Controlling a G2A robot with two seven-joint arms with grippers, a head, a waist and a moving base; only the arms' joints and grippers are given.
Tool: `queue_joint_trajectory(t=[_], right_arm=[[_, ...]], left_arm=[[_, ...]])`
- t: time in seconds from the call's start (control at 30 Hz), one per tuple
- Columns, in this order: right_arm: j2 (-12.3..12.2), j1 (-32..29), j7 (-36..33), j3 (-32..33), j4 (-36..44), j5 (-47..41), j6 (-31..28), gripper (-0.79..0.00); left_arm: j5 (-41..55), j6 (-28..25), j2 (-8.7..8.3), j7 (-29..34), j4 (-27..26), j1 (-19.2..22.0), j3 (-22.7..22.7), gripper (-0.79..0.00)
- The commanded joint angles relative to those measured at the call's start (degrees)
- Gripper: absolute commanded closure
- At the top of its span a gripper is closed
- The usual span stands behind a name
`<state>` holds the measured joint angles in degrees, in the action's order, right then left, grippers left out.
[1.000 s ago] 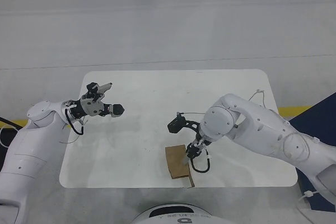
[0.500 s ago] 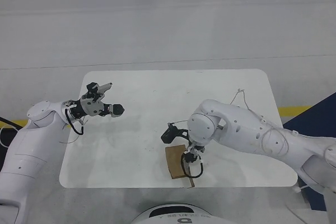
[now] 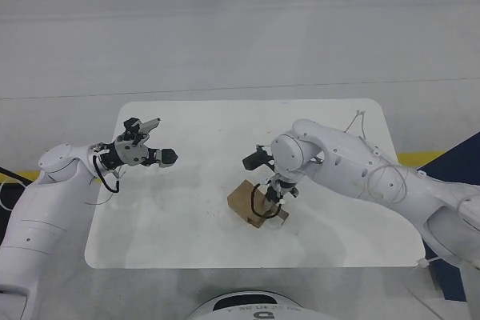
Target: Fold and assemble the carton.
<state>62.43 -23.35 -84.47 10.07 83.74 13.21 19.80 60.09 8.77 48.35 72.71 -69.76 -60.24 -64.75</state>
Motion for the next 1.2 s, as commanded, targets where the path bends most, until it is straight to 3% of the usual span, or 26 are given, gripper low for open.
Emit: queue_joint_trajectory(t=[0.0,0.13,0.43,0.53,0.6,0.73,0.83,0.97,1.17], right_arm=[[-0.14,0.40,0.60,0.01,-0.31,-1.02,0.62,-0.570],[-0.67,0.70,1.53,0.02,-0.20,-1.95,1.55,-0.517],[-2.94,-0.44,1.36,-0.25,2.81,-1.58,1.38,-0.560],[-3.95,-1.12,1.91,0.07,4.06,-1.29,1.93,-0.536],[-4.78,-1.71,2.44,0.24,4.70,-0.92,2.46,-0.489],[-6.15,-2.65,3.17,0.65,5.38,-1.09,3.19,-0.299],[-7.69,-3.79,4.15,1.93,6.67,-1.67,4.17,0.000],[-9.93,-5.96,7.15,4.91,9.13,-2.86,5.21,0.000],[-15.25,-11.32,12.99,12.45,14.94,-4.76,4.04,0.000]], left_arm=[[0.00,0.00,0.00,0.00,0.00,0.00,0.00,-0.785],[0.00,0.00,0.00,0.00,0.00,0.00,0.00,-0.785],[0.00,0.00,0.00,0.00,0.00,0.00,0.00,-0.785],[0.00,0.00,0.00,0.00,0.00,0.00,0.00,-0.785],[0.00,0.00,0.00,0.00,0.00,0.00,0.00,-0.785],[0.00,0.00,0.00,0.00,0.00,0.00,0.00,-0.785],[0.00,0.00,0.00,0.00,0.00,0.00,0.00,-0.785],[0.00,0.00,0.00,0.00,0.00,0.00,0.00,-0.785],[0.00,0.00,0.00,0.00,0.00,0.00,0.00,-0.785]])
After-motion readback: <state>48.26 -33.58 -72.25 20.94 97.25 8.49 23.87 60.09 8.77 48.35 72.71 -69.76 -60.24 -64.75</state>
